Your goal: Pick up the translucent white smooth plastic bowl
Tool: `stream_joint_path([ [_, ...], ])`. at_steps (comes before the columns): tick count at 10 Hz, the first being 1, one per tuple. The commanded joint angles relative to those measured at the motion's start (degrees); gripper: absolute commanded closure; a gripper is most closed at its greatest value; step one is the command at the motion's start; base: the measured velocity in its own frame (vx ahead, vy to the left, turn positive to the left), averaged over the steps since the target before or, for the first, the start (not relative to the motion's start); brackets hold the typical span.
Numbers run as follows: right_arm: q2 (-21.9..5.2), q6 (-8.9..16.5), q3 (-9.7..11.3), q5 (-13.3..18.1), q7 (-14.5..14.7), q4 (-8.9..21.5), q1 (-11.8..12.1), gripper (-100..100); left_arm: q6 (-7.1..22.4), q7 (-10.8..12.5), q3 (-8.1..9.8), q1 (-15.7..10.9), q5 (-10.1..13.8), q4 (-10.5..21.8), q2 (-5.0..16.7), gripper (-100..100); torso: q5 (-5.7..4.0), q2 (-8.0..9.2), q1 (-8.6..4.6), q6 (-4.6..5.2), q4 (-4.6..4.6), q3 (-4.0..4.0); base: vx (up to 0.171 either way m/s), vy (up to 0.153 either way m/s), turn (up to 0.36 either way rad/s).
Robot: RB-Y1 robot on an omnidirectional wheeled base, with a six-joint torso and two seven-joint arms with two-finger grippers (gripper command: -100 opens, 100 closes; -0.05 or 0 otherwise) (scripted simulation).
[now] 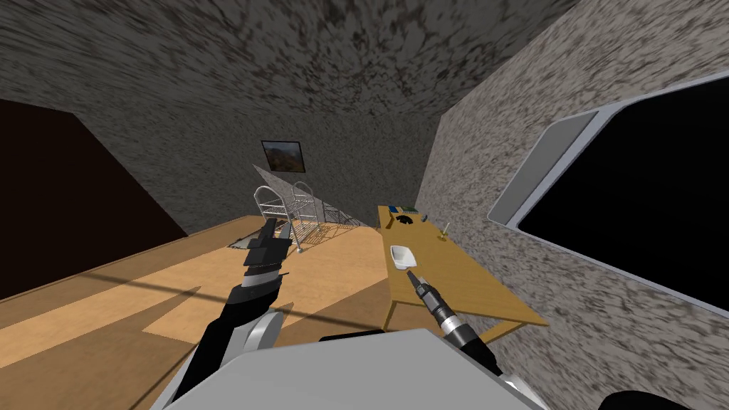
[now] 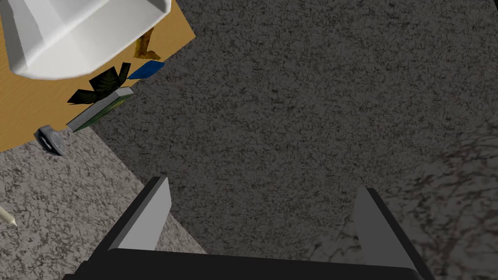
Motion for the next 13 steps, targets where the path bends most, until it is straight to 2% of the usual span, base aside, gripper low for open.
stream_joint_path([
  [1,-0.52,1.75,0.99,1.49,1.08,1.22,0.18,-100,0.0,0.0,0.0,0.0,0.0,0.0,0.0,0,0.0,0.0,0.0,0.0,0.0,0.0,0.015,0.057,0.069],
  [3,-3.99,4.76,1.97,4.98,3.16,3.67,3.81,-100,0.0,0.0,0.0,0.0,0.0,0.0,0.0,0,-0.02,-0.02,-0.07,0.0,0.0,-0.01,0.033,0.055,0.2],
  [4,-3.99,4.76,1.97,5.16,3.16,3.67,3.88,-100,0.0,0.0,0.0,0.0,0.0,0.0,0.0,0,-0.02,-0.07,-0.06,0.01,-0.01,-0.04,0.038,0.036,0.093],
  [6,-7.26,7.79,2.73,8.97,5.33,6.07,7.51,-100,0.0,0.0,0.01,0.0,0.0,0.0,0.0,0,-0.03,-0.08,-0.13,0.0,-0.01,-0.04,0.048,0.037,0.269],
  [7,-7.38,7.79,2.73,8.97,5.33,6.07,7.51,-100,0.0,0.0,0.0,0.0,0.0,0.0,0.0,0,-0.03,-0.12,-0.13,-0.02,-0.02,-0.07,0.047,0.024,0.074],
  [8,-9.03,9.31,3.02,10.92,6.44,7.23,9.28,-100,0.0,0.0,0.01,0.01,0.0,0.0,0.01,0,-0.04,-0.11,-0.17,0.04,-0.02,-0.06,0.048,0.029,0.136],
  [9,-9.03,9.31,3.02,10.92,6.44,7.23,9.28,-100,0.0,0.0,0.01,0.01,0.0,0.0,0.01,0,-0.04,-0.1,-0.16,0.01,-0.02,-0.06,0.039,0.02,0.102],
  [11,-12.18,12.3,3.34,14.83,8.66,9.42,12.68,-100,0.0,0.0,0.01,0.01,0.0,0.0,0.01,0,-0.04,-0.1,-0.17,-0.01,-0.01,-0.05,0.064,0.034,0.309],
  [12,-12.18,12.3,3.34,14.83,8.66,9.42,12.68,-100,0.0,0.0,0.01,0.01,0.0,0.0,0.01,0,-0.03,-0.2,-0.14,-0.02,-0.04,-0.11,0.072,0.015,0.087],
  [13,-13.68,13.77,3.38,16.77,9.77,10.44,14.28,-100,0.0,0.0,0.02,0.02,0.0,0.0,0.01,0,-0.04,-0.18,-0.17,0.05,-0.04,-0.11,0.068,0.017,0.183],
])
